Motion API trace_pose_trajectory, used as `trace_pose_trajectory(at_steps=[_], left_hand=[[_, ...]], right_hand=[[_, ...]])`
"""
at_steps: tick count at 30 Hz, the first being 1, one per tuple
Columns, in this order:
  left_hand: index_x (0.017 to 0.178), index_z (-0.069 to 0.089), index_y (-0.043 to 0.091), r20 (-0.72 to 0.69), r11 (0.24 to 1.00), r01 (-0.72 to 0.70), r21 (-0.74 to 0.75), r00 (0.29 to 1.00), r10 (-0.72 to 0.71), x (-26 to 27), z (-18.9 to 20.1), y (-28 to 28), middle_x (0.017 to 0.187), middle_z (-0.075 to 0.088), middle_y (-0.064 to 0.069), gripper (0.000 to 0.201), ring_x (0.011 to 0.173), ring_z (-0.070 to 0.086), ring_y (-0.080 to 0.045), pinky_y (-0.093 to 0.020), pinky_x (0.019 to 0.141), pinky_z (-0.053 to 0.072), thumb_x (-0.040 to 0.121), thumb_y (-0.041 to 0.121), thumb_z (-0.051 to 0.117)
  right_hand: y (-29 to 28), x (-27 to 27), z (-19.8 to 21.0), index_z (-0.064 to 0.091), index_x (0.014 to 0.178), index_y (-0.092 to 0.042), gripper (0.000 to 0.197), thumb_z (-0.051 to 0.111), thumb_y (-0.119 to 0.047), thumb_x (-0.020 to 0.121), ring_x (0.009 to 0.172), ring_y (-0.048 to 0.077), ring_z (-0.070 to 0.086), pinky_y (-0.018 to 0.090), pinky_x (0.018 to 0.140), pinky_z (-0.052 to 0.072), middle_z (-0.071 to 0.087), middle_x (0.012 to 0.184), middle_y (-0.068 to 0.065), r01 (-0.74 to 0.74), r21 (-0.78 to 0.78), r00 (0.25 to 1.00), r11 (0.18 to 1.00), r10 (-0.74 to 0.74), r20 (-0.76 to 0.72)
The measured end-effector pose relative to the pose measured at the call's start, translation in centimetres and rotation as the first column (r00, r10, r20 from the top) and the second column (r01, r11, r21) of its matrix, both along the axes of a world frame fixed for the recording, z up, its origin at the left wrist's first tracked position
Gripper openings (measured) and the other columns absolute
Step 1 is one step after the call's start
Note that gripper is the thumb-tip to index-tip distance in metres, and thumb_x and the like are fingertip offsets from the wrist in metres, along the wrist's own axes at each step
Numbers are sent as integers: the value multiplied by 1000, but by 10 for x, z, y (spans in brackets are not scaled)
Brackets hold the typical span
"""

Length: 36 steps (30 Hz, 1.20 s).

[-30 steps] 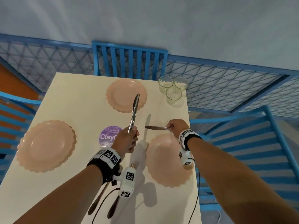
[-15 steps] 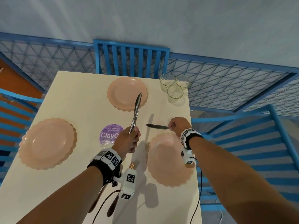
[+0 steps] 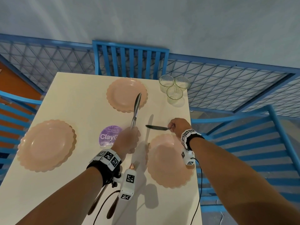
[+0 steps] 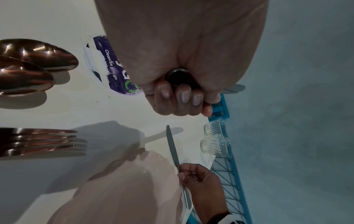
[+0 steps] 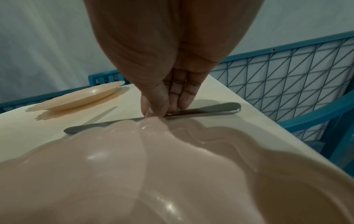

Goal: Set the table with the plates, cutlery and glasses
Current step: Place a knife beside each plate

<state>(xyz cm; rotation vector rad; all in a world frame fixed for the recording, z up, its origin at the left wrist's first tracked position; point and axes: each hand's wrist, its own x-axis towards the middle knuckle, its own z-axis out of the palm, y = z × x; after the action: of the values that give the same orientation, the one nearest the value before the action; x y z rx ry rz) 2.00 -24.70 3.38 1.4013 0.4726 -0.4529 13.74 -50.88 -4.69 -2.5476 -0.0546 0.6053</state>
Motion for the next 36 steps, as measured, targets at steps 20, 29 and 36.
trace_pose_trajectory(at_steps=[20,29,36], left_hand=[[81,52,12,136,910,-196,366,978,155,-6,21,81,63,54,-4,28,49,49,-15,-28,48,34,104,25,43],[91,49,10,224,936,-268,227,950,218,20,40,140,60,59,-21,35,32,41,-14,-21,35,29,108,35,34],[72,43,23,394,808,-460,369,864,312,61,22,212,65,47,-9,39,53,37,-20,-34,52,31,104,44,32]], right_hand=[[191,-58,109,66,107,-14,37,77,3,76,82,22,61,30,65,53,66,93,3,-750,-199,338,631,624,704],[246,-27,117,67,98,-13,30,76,3,75,79,24,61,35,58,53,65,84,3,-745,-341,310,573,751,584],[302,18,126,72,102,-21,10,65,-20,94,82,17,62,31,68,51,70,90,-3,-226,80,938,971,194,288]])
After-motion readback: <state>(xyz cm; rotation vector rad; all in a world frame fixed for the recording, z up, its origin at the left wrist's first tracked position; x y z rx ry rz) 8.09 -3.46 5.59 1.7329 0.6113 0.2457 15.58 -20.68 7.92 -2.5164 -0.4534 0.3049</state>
